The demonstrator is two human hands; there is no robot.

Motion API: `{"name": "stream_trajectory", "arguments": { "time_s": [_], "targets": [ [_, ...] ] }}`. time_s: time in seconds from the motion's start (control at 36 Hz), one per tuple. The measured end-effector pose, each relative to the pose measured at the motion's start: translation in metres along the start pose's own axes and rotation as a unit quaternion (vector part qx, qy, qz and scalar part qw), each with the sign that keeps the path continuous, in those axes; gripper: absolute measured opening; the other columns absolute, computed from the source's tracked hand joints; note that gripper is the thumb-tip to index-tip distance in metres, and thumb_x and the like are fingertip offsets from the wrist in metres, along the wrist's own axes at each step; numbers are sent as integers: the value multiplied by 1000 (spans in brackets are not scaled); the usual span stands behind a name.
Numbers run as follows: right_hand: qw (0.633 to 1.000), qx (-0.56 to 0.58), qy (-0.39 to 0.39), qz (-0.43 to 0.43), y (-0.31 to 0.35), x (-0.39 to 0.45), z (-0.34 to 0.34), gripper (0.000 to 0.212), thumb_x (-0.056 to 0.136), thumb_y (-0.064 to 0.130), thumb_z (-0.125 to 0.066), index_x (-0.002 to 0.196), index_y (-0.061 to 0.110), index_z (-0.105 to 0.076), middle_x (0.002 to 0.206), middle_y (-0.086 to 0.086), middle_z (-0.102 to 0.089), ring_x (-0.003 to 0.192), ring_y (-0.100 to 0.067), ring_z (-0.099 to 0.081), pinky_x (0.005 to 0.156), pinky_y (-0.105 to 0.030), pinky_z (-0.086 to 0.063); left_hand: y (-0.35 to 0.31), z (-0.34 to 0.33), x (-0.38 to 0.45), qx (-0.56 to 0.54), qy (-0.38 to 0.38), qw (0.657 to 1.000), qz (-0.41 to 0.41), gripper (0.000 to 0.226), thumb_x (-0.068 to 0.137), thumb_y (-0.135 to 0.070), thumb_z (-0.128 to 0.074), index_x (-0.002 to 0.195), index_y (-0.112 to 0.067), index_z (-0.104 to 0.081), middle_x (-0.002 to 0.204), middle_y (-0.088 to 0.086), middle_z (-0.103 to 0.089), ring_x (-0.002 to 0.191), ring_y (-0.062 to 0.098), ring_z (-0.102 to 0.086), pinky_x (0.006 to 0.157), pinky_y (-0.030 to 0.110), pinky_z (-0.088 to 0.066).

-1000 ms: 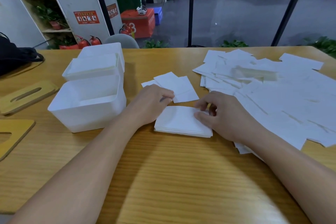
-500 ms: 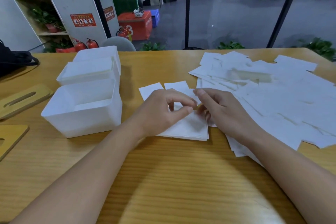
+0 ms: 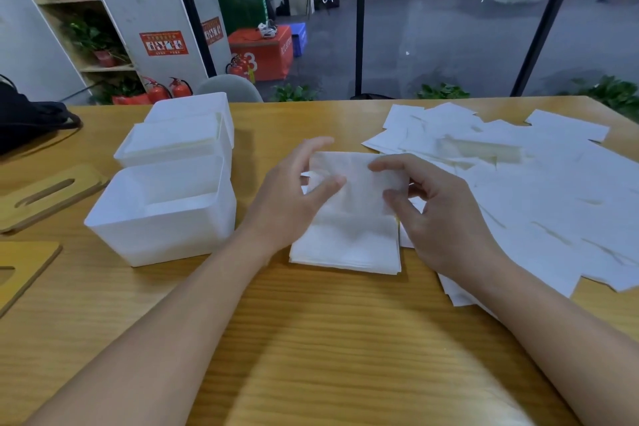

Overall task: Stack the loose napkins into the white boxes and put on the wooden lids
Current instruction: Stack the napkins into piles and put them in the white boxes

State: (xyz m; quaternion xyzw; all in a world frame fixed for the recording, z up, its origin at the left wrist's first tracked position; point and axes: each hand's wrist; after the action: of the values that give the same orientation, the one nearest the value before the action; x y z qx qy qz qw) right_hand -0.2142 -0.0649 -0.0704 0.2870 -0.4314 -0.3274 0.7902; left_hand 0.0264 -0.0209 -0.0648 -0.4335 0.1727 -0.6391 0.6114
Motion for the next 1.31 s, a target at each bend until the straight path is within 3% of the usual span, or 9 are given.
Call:
{"name": "stream_trajectory", "arguments": {
  "time_s": [0.06,0.11,0.22,0.31,0.39,0.64,0.78,1.17,1.31],
  "targets": [
    [1000,-1,-5,0,-1,0,1,43,101,3,-68,125,39,-71,123,23,-71,105,-13,-70,93,-37,-58,-1,1,1,-24,-20,999,-23,14,105,-34,-71,118,-34,-76,111,-16,-76,108,10,-69,89,33,-58],
    [1000,2,-10,1,-2,1,2,37,101,8,-71,126,35,-72,123,22,-71,110,-12,-70,93,-38,-59,-2,2,0,-39,-31,998,-33,9,105,-29,-71,100,-27,-79,96,-8,-76,93,16,-69,75,32,-55],
    [999,31,-31,-22,-1,5,5,18,102,24,-74,116,35,-76,99,14,-73,86,-13,-68,77,-34,-56,-4,8,1,-37,-19,998,-38,16,106,-31,-70,95,-22,-75,84,-2,-73,81,18,-68,70,37,-52],
    [997,42,-43,-49,-3,7,7,18,103,20,-72,108,36,-79,76,14,-60,66,-13,-55,65,-26,-44,-4,15,3,-24,21,999,-21,19,109,-31,-65,93,-24,-73,75,-2,-68,67,17,-56,64,36,-45],
    [995,50,-28,-78,-3,8,7,19,101,17,-73,107,33,-80,71,12,-55,61,-15,-58,63,-30,-51,-5,21,5,-7,55,998,8,23,111,-33,-61,94,-22,-72,66,-3,-54,58,13,-44,57,35,-37],
    [986,-14,96,-138,0,2,7,30,95,22,-76,122,33,-69,64,1,-65,60,-11,-62,69,-34,-56,-6,32,1,33,119,990,67,13,110,-38,-63,103,-31,-72,70,2,-32,61,19,-32,62,35,-28],
    [978,-43,136,-155,-1,0,7,33,93,22,-78,123,32,-67,68,0,-71,60,-1,-63,71,-17,-41,-7,35,-1,81,176,978,78,6,109,-36,-64,115,-36,-64,61,-6,-51,55,11,-47,62,31,-40],
    [976,-127,124,-127,-12,1,3,25,88,38,-85,110,37,-73,74,13,-69,71,-3,-63,69,-27,-51,11,32,4,173,156,970,75,14,97,-50,-75,107,-45,-67,77,-11,-68,70,5,-62,69,35,-53],
    [976,-162,125,-70,-15,3,0,24,96,55,-71,116,41,-75,121,22,-63,108,2,-57,87,-20,-43,11,21,6,185,74,980,13,16,106,-29,-65,99,-36,-77,98,-22,-68,89,3,-62,76,27,-50]
  ]
}}
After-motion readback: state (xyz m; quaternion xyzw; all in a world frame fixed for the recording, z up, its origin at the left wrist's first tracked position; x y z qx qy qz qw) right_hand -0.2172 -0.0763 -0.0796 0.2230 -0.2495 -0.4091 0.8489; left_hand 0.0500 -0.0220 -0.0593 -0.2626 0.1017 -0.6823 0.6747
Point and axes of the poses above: each hand's wrist, its own x-axis towards the middle knuckle, its own z-axis out of the back of the hand, y = z × x
